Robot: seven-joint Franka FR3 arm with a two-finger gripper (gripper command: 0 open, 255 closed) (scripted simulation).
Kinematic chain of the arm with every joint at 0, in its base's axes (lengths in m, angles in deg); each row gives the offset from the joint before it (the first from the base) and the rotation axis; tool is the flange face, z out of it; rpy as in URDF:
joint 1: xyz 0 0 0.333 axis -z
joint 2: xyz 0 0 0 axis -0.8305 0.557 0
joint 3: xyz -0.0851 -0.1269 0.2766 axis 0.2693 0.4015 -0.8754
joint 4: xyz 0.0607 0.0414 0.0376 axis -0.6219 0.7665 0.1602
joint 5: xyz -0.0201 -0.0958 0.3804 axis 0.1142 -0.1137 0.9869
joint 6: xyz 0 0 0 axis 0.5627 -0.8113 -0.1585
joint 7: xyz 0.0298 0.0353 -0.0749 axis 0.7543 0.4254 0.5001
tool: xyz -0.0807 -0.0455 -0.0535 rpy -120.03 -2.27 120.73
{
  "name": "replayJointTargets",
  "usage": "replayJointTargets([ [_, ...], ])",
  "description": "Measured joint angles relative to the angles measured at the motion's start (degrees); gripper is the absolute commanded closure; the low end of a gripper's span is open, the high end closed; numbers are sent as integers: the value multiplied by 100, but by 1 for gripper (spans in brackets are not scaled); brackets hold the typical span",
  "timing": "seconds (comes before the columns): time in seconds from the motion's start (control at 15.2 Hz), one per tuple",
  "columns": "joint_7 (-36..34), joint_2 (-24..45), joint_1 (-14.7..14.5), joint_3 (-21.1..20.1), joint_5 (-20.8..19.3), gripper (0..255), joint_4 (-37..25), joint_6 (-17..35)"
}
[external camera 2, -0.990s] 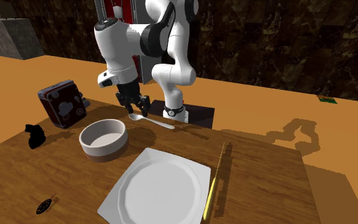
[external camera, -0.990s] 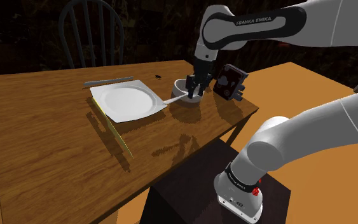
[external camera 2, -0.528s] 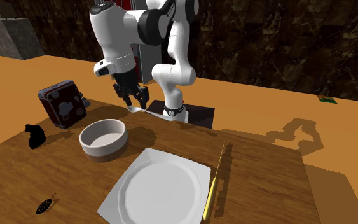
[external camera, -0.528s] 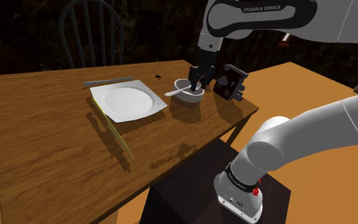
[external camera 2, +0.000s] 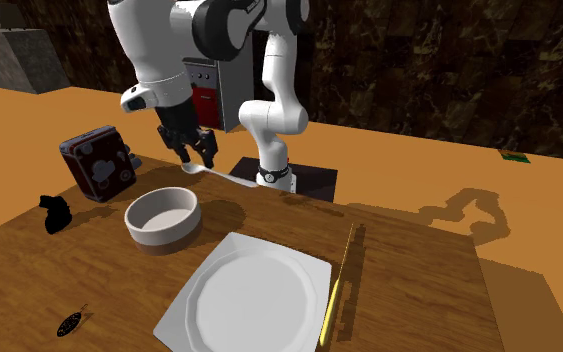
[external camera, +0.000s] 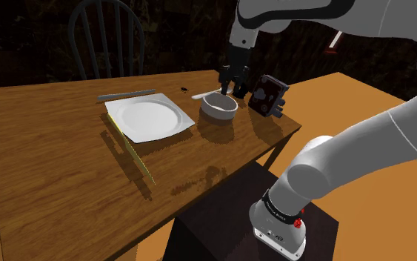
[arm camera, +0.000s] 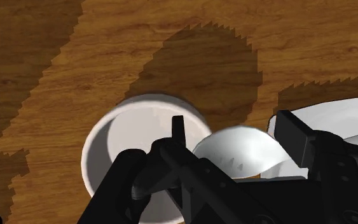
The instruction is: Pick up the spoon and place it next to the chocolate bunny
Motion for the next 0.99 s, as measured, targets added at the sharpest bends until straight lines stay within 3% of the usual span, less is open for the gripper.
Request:
replayJointTargets([
  [0.66,907,1956,245,580,60,255,-1936,-5],
  [0.99,1350,3130,442,772,285,255,-3395,-328],
])
